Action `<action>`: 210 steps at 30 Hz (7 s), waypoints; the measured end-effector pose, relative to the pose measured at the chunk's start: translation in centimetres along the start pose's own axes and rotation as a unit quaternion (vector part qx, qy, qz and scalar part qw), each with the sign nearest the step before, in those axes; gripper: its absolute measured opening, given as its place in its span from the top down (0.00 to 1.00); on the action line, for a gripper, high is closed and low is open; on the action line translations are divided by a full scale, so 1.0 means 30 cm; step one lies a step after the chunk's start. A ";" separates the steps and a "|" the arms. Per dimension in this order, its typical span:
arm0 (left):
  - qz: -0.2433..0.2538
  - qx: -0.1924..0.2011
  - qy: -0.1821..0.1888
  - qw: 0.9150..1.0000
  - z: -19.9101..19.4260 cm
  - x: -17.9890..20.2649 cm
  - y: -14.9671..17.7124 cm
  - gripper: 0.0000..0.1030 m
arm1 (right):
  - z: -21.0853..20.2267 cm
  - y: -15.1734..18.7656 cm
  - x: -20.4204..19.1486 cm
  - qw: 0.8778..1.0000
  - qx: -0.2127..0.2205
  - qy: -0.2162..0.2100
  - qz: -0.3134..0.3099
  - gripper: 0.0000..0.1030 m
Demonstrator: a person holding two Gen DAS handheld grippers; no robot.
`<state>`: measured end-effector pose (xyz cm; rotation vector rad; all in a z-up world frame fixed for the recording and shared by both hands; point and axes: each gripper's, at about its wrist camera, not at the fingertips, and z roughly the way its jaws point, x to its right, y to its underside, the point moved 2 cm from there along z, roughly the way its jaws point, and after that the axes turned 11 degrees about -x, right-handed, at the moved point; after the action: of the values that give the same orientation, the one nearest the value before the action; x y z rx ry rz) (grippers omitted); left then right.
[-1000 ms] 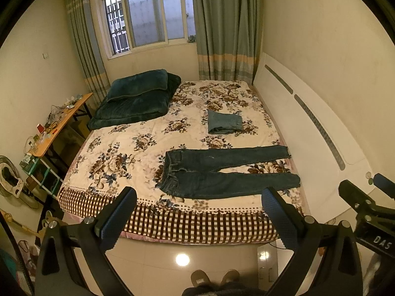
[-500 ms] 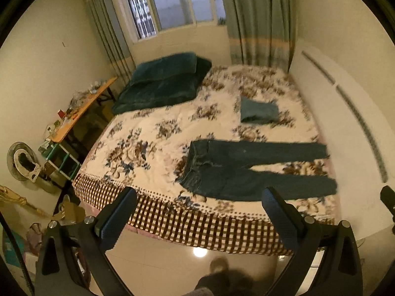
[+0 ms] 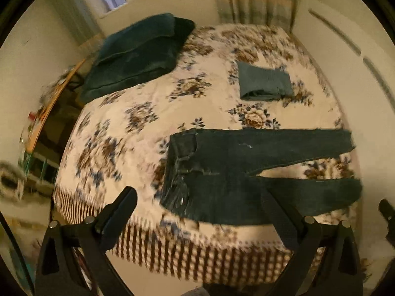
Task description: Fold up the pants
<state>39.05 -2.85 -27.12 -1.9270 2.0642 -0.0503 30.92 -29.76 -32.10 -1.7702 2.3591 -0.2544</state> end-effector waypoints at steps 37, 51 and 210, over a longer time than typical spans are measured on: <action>0.430 -0.241 0.052 0.868 1.468 0.690 -0.688 0.18 | 1.789 -0.867 -0.334 0.770 -0.328 0.025 -0.547 0.90; 0.391 -0.161 0.098 0.901 1.183 0.611 -0.626 0.92 | 1.470 -0.855 -0.194 0.851 -0.248 -0.061 -0.458 0.92; -0.079 -0.107 0.077 0.988 0.931 0.209 0.088 0.08 | 1.349 -0.115 0.884 0.944 -0.097 0.059 0.308 0.29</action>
<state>43.25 -3.50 -55.57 -2.2803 2.0810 -0.0144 36.80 -57.34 -71.57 -1.0051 2.9620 -0.0343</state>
